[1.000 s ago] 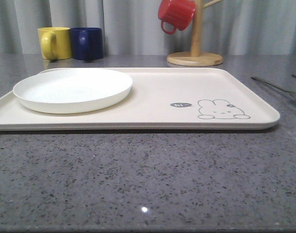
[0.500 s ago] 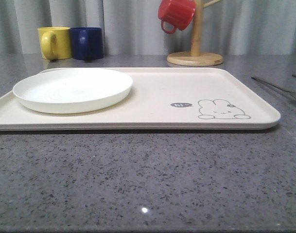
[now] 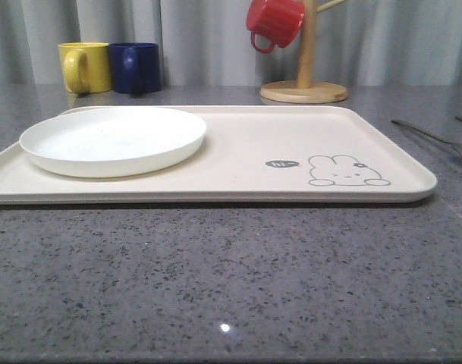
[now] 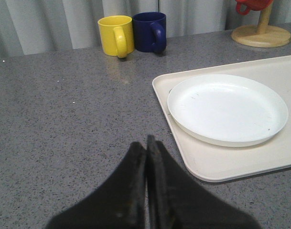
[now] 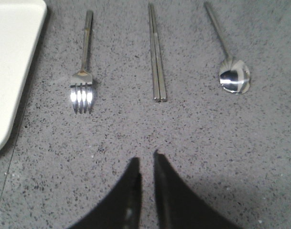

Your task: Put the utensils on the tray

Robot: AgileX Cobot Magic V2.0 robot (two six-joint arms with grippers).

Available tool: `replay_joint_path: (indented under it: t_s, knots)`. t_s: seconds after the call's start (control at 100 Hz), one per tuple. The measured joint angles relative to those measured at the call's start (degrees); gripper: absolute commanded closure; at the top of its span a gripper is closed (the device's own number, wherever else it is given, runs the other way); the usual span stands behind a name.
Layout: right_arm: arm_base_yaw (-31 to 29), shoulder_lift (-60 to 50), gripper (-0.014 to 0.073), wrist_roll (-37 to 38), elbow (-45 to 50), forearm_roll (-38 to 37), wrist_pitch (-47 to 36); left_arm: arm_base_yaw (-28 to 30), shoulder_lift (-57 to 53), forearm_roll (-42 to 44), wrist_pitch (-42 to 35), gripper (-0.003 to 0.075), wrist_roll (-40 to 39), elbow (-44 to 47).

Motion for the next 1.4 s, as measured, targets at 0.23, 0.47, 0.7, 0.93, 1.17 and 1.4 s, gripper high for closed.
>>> replay_joint_path:
  t_s: [0.23,0.47,0.7,0.93,1.17,1.4]
  knots:
    - [2.9,18.32,0.0226,0.0,-14.43,1.14,5.91,0.0,0.0,0.0,0.0,0.0739,0.0,0.0]
    - [8.2,38.92,0.0226,0.0,-29.7,1.85,14.68,0.0,0.0,0.0,0.0,0.0739,0.0,0.0]
    - [8.5,56.18,0.0226,0.0,-43.14,3.58,22.94,0.0,0.0,0.0,0.0,0.0739,0.0,0.0]
    - [8.5,65.4,0.0226,0.0,-51.22,4.8,24.75,-0.03,0.0,0.0,0.0,0.0739,0.0,0.0]
    - [8.5,69.0,0.0385,0.0,-52.14,4.89,24.53,-0.13,0.0,0.0,0.0,0.0739,0.0,0.0]
    - [8.5,69.17,0.0618,0.0,-52.14,4.89,23.84,-0.13,0.0,0.0,0.0,0.0739,0.0,0.0]
